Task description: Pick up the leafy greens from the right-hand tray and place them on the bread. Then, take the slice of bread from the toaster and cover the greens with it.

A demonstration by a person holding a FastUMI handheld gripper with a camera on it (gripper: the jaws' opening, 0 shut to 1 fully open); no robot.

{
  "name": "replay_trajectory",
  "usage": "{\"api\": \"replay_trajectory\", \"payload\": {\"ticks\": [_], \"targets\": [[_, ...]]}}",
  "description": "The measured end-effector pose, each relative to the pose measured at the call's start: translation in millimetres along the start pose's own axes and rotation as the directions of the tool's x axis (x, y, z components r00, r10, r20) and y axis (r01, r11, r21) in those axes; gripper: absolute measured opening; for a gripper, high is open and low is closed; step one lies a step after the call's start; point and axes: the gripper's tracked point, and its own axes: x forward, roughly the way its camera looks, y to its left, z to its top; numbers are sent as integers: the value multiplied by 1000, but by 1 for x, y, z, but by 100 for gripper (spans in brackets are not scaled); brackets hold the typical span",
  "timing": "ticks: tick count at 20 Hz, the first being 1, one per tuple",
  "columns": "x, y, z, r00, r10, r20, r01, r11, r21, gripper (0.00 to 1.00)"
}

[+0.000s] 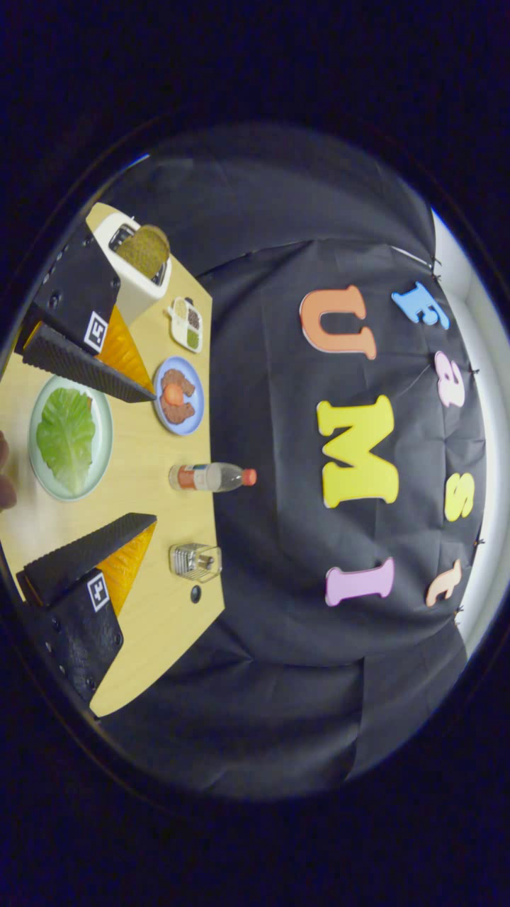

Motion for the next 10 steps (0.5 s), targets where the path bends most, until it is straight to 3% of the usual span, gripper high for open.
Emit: {"api": "replay_trajectory", "payload": {"ticks": [6, 10], "targets": [[-43, 144, 20, 984, 174, 35, -173, 985, -30, 96], [-38, 230, -2, 977, 214, 3, -214, 976, -36, 96]]}}
